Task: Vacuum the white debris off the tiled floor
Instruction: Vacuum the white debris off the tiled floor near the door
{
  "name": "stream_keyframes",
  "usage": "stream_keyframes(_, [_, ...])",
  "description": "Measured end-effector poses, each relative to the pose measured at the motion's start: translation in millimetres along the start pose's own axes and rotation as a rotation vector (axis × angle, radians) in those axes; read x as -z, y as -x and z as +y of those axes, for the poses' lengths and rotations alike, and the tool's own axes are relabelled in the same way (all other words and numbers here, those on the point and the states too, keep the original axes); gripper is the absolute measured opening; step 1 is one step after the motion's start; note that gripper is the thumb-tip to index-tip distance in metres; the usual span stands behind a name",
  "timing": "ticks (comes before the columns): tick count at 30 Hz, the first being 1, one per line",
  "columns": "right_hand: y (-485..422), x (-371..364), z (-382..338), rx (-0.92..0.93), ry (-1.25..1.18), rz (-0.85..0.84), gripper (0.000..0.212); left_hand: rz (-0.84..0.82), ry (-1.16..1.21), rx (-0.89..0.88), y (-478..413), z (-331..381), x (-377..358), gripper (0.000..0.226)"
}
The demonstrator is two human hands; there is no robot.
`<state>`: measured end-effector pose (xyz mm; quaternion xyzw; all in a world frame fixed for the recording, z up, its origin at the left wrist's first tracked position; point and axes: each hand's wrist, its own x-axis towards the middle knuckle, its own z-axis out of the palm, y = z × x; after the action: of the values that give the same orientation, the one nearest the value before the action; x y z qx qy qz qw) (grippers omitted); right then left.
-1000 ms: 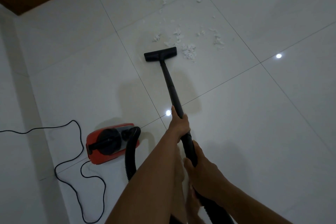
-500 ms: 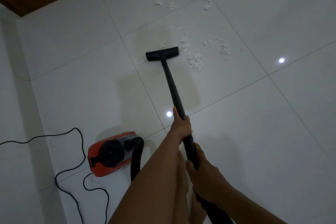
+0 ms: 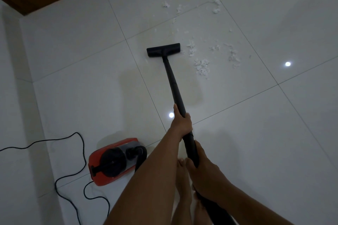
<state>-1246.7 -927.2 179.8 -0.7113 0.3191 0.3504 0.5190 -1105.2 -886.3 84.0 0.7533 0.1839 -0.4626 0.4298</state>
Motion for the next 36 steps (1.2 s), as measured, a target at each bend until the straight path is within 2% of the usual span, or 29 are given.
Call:
stream_keyframes(24, [-75.0, 15.2, -80.3, 0.026, -0.023, -0.042, 0.06, 0.024, -0.028, -0.024, -77.3, 61.1, 57.6, 0.071])
stream_keyframes(36, [-38.3, 5.9, -63.6, 0.003, 0.007, -0.056, 0.061, 0.031, 0.025, 0.008, -41.9, 35.5, 48.4, 0.073])
